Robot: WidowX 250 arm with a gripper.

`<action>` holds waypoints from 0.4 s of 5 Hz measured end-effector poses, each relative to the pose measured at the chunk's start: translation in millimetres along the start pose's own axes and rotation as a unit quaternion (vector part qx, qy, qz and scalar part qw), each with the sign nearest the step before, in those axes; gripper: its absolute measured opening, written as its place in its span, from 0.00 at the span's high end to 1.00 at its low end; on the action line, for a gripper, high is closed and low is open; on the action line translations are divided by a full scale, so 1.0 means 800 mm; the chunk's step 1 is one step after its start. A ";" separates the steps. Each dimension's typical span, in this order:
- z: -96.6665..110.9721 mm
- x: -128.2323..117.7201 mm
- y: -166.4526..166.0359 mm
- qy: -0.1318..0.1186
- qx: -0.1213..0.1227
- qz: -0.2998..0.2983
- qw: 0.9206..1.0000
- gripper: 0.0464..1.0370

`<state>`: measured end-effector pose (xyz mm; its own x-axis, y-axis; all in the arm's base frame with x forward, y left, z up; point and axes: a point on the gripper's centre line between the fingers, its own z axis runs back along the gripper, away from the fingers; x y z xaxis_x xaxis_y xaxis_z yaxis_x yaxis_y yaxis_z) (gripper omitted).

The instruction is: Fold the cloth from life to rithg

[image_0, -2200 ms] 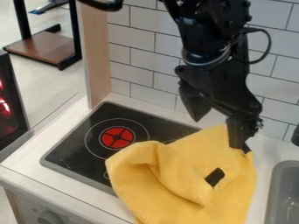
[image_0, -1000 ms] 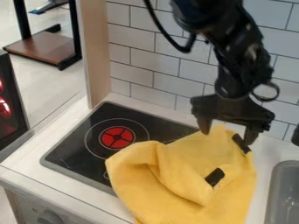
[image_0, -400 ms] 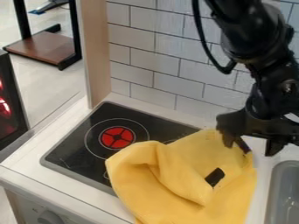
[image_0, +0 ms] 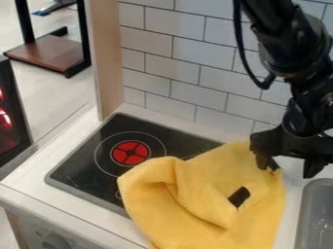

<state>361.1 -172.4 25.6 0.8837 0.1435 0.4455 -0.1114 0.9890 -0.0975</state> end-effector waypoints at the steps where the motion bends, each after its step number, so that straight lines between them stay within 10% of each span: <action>1: -0.009 -0.004 0.000 0.011 0.009 0.002 1.000 0.10; 2: -0.013 -0.003 0.007 0.008 0.030 0.006 0.999 0.42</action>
<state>363.3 -167.3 14.9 0.8890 0.1558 0.4305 -0.1493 0.9876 -0.0492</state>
